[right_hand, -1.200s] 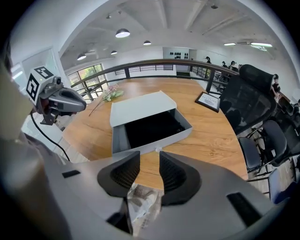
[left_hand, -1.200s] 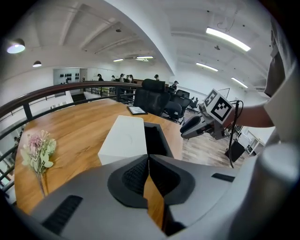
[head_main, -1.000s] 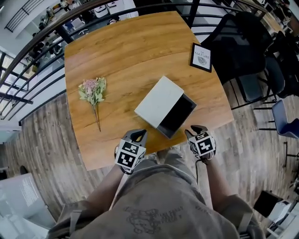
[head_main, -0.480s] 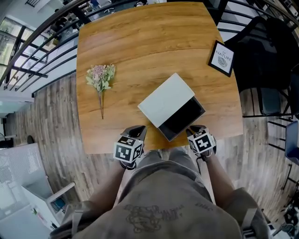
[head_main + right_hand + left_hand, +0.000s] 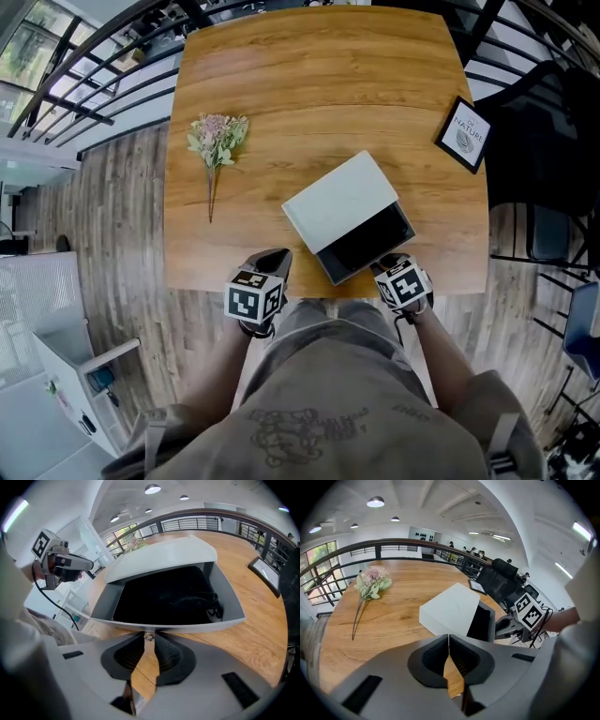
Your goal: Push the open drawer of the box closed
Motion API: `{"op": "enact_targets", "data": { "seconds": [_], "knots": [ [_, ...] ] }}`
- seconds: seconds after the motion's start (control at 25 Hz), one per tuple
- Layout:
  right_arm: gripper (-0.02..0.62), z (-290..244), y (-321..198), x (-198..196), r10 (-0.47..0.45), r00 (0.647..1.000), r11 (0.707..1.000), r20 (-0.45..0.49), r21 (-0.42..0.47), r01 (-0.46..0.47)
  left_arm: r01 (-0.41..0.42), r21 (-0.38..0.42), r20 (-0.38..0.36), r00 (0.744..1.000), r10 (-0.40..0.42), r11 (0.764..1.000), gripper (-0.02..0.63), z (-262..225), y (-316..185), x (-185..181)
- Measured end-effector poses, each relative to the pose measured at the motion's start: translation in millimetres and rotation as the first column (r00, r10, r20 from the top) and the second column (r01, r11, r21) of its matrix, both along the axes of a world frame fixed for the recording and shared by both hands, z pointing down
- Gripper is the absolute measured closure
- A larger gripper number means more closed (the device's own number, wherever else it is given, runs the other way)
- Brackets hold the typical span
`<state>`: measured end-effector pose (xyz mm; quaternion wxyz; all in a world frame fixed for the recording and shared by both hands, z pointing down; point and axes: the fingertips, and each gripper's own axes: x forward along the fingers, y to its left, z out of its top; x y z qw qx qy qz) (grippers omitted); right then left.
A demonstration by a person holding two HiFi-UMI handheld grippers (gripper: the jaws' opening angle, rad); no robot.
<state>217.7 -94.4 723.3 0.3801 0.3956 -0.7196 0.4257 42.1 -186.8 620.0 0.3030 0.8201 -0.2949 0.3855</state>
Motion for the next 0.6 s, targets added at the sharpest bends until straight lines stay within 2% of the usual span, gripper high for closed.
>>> {"op": "enact_targets", "data": {
  "seconds": [0.36,0.6],
  "knots": [
    [0.512,-6.0,-30.6,-3.8,0.012,0.999,1.0,0.052,-0.005,-0.012,0.105,0.032,-0.004,0.994,-0.105,0.994,0.584,-10.9,14.8,-22.6],
    [0.511,-1.7,-59.3,-7.7,0.019,0.999,1.0,0.042,0.015,-0.02,0.188,0.053,-0.011,0.982,-0.187,0.981,0.584,-19.2,20.5,-47.1]
  ]
}}
